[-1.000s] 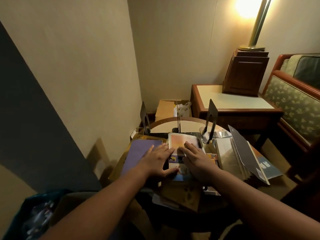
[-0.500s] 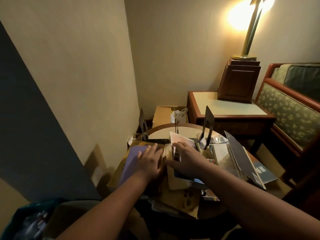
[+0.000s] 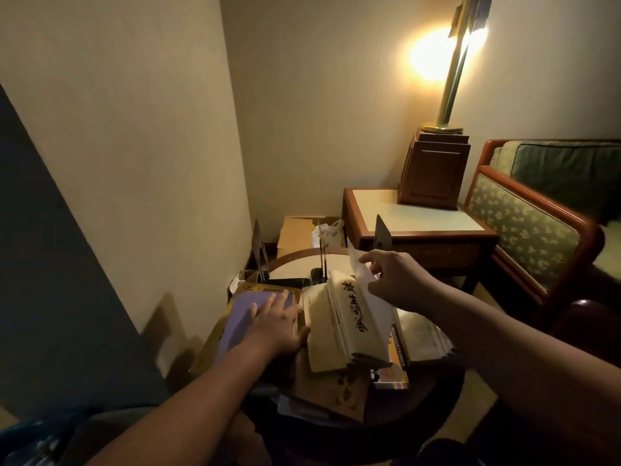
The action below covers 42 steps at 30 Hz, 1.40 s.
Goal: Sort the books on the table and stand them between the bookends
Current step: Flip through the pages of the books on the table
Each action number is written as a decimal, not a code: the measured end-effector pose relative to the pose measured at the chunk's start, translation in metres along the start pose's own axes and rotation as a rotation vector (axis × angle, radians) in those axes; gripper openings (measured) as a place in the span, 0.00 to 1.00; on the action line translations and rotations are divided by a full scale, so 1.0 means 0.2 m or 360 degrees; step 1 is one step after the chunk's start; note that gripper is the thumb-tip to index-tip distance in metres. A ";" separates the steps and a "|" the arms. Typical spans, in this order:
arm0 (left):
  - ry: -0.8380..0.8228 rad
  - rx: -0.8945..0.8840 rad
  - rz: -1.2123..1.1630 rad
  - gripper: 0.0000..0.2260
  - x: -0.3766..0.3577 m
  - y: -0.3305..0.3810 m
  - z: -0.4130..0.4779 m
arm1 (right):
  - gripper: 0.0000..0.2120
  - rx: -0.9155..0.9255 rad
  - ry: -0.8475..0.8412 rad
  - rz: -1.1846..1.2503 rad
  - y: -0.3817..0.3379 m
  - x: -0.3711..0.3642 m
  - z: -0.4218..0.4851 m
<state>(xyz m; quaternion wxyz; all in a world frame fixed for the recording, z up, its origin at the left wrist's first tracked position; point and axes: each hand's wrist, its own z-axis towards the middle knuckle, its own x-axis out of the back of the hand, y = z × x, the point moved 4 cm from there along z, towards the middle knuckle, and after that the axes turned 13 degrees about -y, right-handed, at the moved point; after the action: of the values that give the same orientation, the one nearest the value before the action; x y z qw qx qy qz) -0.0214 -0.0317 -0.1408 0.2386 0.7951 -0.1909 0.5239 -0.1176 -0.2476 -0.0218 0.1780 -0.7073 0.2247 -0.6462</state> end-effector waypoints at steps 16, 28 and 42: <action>-0.0003 -0.0461 0.0196 0.29 0.07 0.31 0.02 | 0.22 -0.0207 -0.0106 -0.1284 0.28 -0.18 -0.14; 0.0004 -0.0389 0.0212 0.35 0.01 0.14 -0.04 | 0.32 -0.0084 -0.0223 -0.0232 0.13 -0.54 -0.05; -0.0215 -0.0306 0.0300 0.31 -0.02 0.13 -0.02 | 0.25 -0.0218 -0.0126 0.0147 0.08 -0.51 -0.04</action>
<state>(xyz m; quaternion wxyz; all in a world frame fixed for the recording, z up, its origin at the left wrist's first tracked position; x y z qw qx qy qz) -0.0407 -0.0506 -0.1383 0.2498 0.7807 -0.3296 0.4685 -0.1334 -0.2034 -0.1150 0.1676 -0.7316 0.2937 -0.5920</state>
